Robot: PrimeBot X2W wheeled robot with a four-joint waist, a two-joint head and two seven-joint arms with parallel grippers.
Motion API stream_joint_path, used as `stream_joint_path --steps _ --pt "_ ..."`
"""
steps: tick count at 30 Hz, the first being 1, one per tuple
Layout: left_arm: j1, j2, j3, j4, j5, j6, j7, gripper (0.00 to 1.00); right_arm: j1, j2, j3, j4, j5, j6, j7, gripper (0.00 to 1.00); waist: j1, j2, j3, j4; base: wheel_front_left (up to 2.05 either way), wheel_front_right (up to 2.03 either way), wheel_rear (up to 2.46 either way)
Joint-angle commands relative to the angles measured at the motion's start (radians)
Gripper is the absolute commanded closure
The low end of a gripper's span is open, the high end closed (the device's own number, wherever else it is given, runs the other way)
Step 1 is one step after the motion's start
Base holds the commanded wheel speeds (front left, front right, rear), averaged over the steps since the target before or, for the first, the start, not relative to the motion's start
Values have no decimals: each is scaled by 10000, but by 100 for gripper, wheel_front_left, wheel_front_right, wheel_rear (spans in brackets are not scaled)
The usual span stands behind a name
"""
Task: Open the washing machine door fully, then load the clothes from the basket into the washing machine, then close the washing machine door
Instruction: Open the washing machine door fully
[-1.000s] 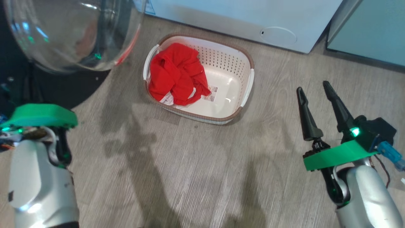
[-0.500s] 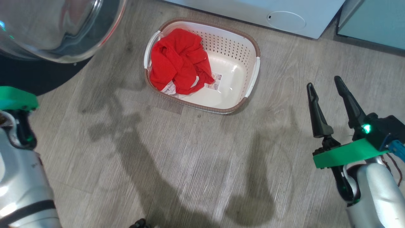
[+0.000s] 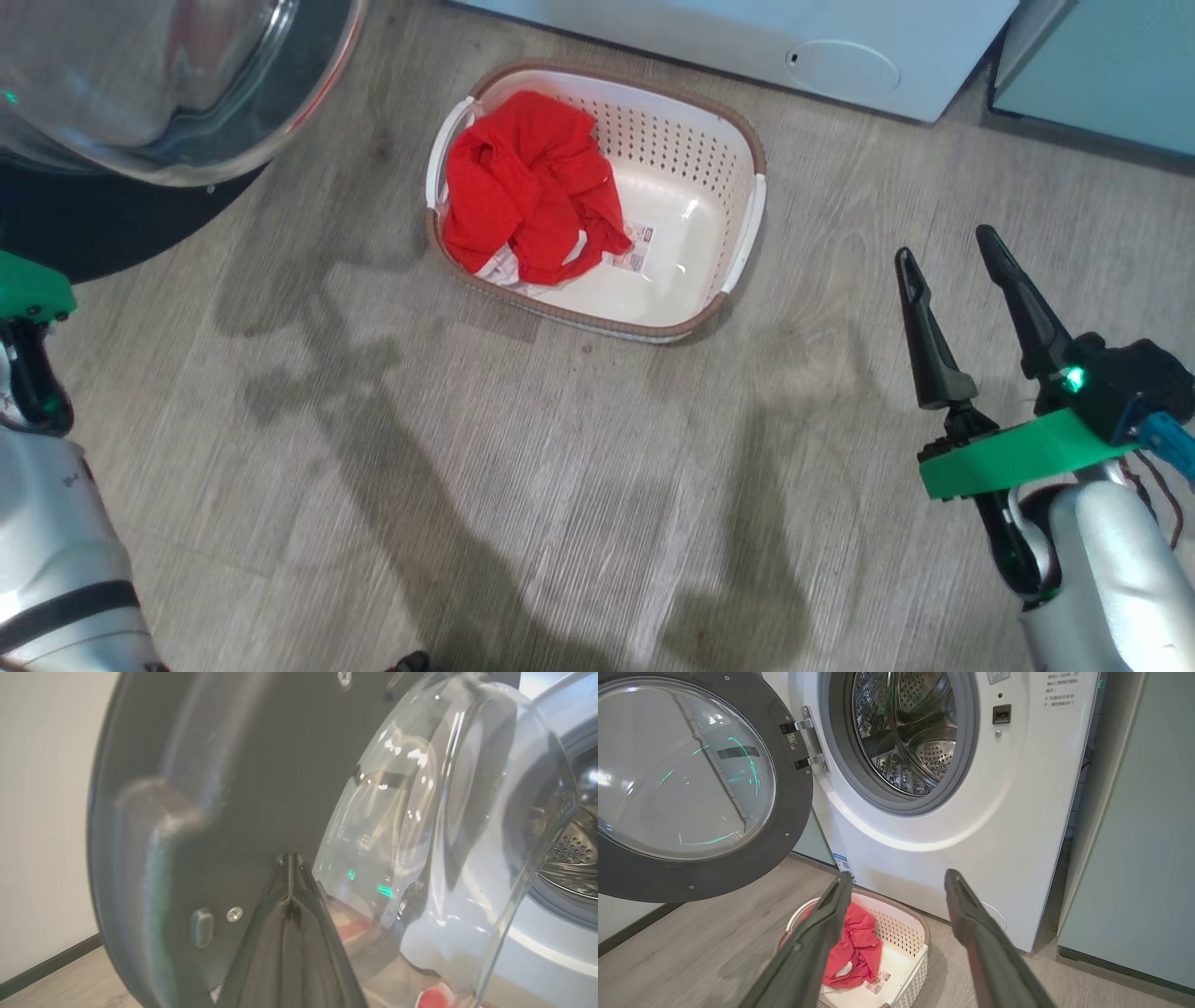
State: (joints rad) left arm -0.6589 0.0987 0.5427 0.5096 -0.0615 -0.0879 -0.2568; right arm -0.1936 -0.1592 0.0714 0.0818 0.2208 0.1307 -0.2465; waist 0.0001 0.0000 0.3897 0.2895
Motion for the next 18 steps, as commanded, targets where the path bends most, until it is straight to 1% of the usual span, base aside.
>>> stream_joint_path --steps 1,5,11,18 --pt "65 461 139 -364 146 -62 -49 100 56 -26 253 -255 24 0 -8 0 -1 0 -111 9 0 0 0" --pt "403 278 -140 -547 314 -168 -49 100 43 134 245 -91 53 0 -51 0 -1 0 -480 -15 0 0 0" --pt "1167 -38 -637 -1001 372 -294 -49 100 -14 385 295 207 157 0 -117 0 -1 0 -1206 -278 0 0 0" --pt "2209 -291 -1148 -1707 187 -377 -49 100 61 666 393 488 277 0 -147 0 -1 0 -2240 -842 0 0 0"
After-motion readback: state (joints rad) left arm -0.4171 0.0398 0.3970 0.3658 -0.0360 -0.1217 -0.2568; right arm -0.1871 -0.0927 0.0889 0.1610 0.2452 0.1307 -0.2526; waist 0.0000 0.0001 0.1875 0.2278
